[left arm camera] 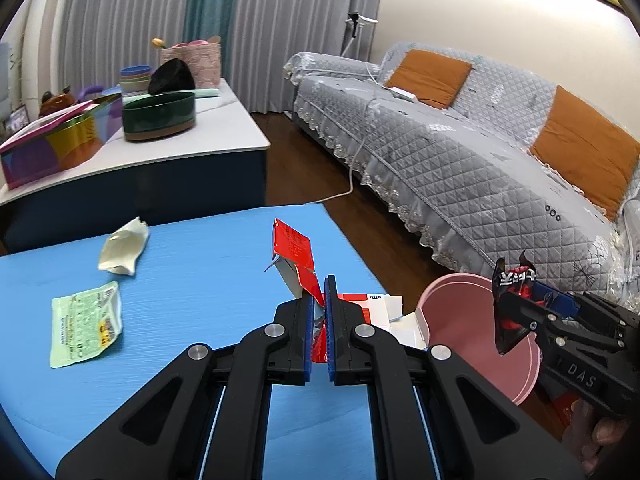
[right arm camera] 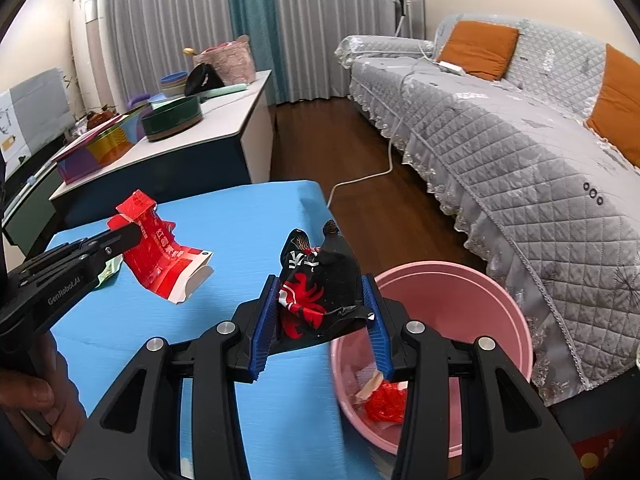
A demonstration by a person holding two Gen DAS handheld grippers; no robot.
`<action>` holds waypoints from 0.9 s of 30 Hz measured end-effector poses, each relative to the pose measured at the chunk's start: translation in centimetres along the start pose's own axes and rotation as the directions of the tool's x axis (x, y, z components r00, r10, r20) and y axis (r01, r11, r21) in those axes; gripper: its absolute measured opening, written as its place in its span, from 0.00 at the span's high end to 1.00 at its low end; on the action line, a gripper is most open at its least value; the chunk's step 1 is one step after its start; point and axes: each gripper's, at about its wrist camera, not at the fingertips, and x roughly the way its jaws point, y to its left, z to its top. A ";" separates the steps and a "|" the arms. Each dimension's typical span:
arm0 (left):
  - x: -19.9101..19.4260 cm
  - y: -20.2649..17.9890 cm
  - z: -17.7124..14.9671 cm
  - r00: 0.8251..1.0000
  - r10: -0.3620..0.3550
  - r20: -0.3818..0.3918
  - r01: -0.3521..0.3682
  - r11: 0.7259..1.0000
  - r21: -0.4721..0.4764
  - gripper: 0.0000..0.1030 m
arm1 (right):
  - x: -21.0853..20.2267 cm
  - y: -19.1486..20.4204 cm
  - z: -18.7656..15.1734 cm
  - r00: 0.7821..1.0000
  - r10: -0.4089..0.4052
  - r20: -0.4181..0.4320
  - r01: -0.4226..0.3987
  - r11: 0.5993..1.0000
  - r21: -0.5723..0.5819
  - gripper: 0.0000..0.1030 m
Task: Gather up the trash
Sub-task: 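Carry both held wrappers over the pink bin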
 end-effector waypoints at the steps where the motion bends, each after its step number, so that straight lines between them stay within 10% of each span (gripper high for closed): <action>1: 0.1 -0.3 0.0 1.000 -0.005 -0.001 0.005 1.000 0.004 0.95 | -0.1 -0.4 0.0 1.000 -0.006 0.001 0.006 1.000 0.007 0.59; 27: 3.1 -10.9 -1.2 0.985 -0.163 -0.063 0.172 0.971 0.166 0.95 | -1.2 -10.8 -1.4 0.987 -0.162 -0.015 0.162 0.972 0.169 0.59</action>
